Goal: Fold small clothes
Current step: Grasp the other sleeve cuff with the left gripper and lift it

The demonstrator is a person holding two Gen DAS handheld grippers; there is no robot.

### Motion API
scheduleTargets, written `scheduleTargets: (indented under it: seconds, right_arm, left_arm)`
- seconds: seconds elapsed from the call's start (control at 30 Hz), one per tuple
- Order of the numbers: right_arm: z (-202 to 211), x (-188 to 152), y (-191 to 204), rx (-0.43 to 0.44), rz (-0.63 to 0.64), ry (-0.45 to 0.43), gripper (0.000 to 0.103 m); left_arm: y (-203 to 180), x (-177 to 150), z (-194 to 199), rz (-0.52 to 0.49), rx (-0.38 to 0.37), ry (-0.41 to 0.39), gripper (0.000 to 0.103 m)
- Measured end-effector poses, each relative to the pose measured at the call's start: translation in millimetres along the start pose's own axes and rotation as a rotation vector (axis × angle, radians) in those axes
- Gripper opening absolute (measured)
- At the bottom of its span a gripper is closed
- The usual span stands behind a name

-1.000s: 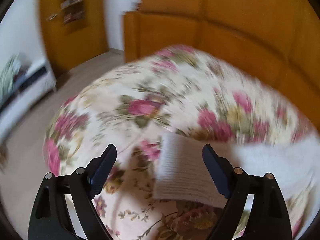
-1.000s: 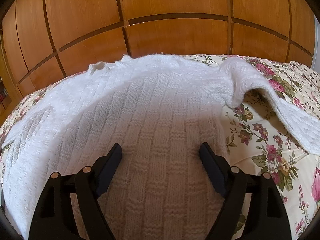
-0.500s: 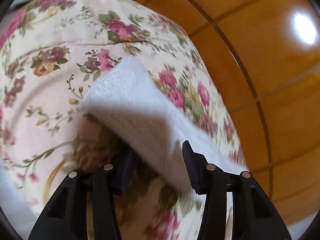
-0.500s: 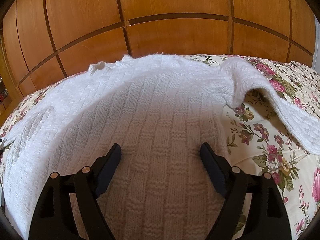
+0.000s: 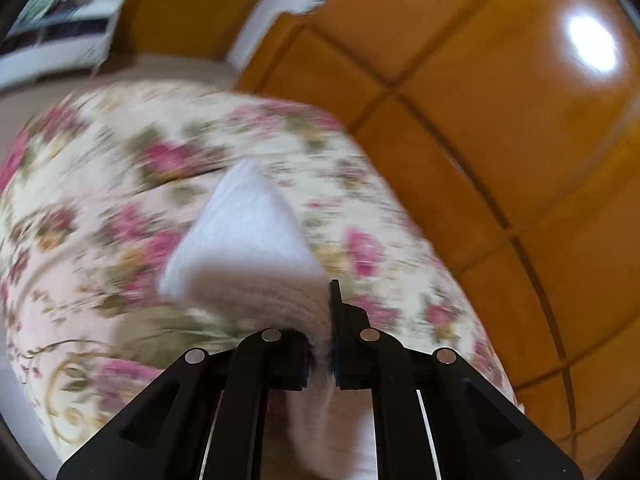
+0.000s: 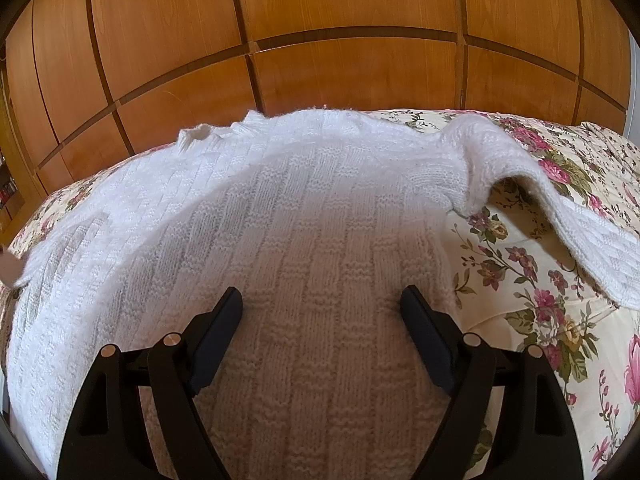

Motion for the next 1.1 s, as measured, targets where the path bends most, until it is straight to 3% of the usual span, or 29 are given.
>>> scheduleTargets:
  seconds: [0.13, 0.27, 0.4, 0.6, 0.83, 1.1]
  right_arm:
    - [0, 0, 0, 0.001, -0.001, -0.001, 0.081]
    - [0, 0, 0, 0.005, -0.004, -0.003, 0.081]
    - [0, 0, 0, 0.005, -0.005, -0.003, 0.081]
    - [0, 0, -1, 0.008, -0.006, -0.004, 0.081]
    - [1, 1, -1, 0.013, -0.012, -0.007, 0.081]
    - [0, 0, -2, 0.018, -0.018, -0.007, 0.081]
  left_arm:
    - [-70, -12, 11, -0.133, -0.07, -0.036, 0.007]
    - [-142, -44, 19, -0.278, -0.143, -0.051, 0.007]
    - [-208, -96, 28, -0.441, -0.212, -0.044, 0.007]
    - [-278, -177, 34, -0.639, -0.313, 0.016, 0.007]
    - [-334, -260, 41, -0.805, -0.394, 0.087, 0.007]
    - [-346, -326, 31, -0.913, -0.469, 0.149, 0.007]
Point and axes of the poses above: each gripper's, at about its wrist camera, not at the fingertips, and z roughly against the way its jaws point, y to its left, x to its top, the point moved 2 cm from there along -z, roughly the way its jaws point, and after that the axes turned 8 degrees about x, right-handed, at the moved point
